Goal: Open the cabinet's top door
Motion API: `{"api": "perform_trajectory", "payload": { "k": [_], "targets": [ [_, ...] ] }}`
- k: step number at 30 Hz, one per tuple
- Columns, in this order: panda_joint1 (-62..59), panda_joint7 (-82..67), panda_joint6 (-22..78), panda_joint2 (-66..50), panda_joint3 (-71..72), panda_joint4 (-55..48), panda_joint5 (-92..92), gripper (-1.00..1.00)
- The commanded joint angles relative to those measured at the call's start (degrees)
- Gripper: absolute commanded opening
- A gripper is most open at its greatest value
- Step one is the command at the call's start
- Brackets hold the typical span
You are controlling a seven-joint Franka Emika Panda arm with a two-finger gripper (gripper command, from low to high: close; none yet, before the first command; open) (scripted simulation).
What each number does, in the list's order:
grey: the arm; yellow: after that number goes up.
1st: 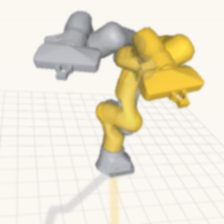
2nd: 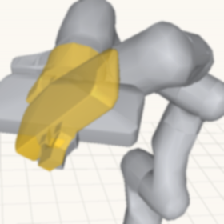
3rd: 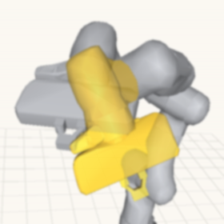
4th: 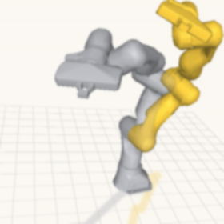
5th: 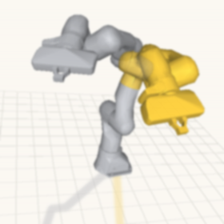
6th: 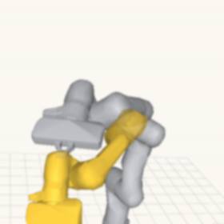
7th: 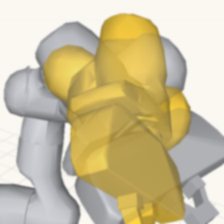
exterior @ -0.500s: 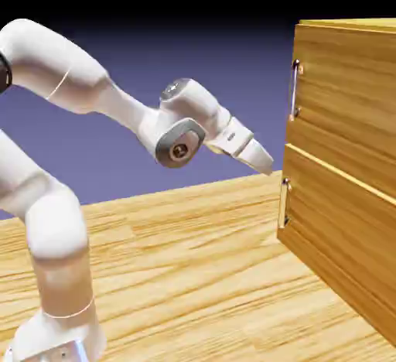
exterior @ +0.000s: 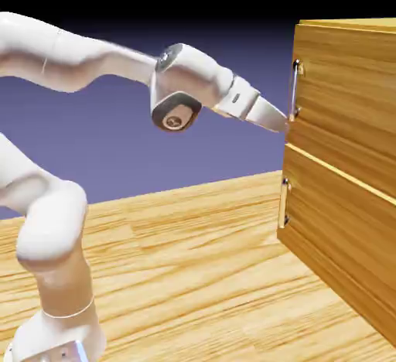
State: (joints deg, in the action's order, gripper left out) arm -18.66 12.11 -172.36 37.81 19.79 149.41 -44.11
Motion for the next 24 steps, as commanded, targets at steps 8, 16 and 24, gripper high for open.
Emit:
{"api": "perform_trajectory", "payload": {
  "k": [8, 16, 24],
  "targets": [
    [-8.75, -13.72, 0.75, 2.33, 8.95, -5.24, -19.94, 1.0],
    [-17.5, -27.44, 1.49, 4.66, 17.89, -10.48, -39.88, 1.0],
    [-26.24, -41.16, 2.24, 6.99, 26.84, -15.73, -59.82, 1.0]
  ]
}}
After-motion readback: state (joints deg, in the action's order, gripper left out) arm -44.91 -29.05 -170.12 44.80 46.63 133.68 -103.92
